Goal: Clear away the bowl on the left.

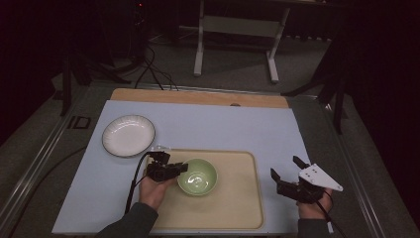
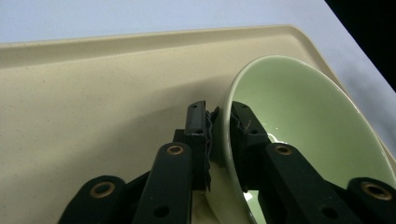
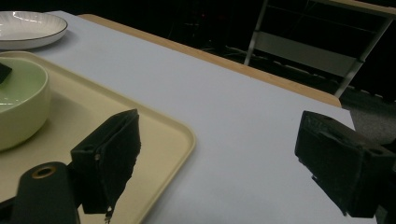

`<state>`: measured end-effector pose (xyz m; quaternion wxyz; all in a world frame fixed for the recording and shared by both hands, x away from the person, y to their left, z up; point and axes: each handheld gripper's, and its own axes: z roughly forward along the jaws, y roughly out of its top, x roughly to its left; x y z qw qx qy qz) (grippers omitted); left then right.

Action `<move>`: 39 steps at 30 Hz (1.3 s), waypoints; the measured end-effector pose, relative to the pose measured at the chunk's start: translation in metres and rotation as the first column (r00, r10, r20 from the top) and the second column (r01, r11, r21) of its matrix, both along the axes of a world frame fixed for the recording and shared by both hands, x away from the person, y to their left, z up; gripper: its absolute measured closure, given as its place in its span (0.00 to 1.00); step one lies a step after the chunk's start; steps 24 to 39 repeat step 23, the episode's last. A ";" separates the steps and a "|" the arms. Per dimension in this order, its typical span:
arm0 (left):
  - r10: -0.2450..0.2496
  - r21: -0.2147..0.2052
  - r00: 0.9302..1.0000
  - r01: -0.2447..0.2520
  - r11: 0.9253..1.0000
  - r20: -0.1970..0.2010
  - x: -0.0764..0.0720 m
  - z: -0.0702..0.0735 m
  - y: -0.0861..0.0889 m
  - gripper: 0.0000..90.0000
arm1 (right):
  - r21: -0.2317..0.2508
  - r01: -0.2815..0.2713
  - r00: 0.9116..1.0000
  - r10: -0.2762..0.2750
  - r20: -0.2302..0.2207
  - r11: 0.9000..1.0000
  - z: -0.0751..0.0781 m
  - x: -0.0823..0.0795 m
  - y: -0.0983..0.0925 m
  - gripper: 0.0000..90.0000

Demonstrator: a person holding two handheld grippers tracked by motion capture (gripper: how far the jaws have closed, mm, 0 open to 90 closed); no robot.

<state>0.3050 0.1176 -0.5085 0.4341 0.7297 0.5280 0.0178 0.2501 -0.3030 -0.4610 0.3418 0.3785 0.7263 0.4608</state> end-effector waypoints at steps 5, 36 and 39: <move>0.039 0.062 0.994 -0.046 0.997 0.101 -0.005 0.017 0.010 0.72 | 0.002 0.002 1.000 -0.002 0.001 1.000 0.000 0.000 -0.001 0.15; 0.376 0.220 0.849 -0.474 0.853 0.370 -0.045 0.053 0.126 0.33 | 0.004 0.002 1.000 -0.002 -0.002 1.000 0.000 0.000 0.000 0.15; 0.376 0.220 0.849 -0.474 0.853 0.370 -0.045 0.053 0.126 0.33 | 0.004 0.002 1.000 -0.002 -0.002 1.000 0.000 0.000 0.000 0.15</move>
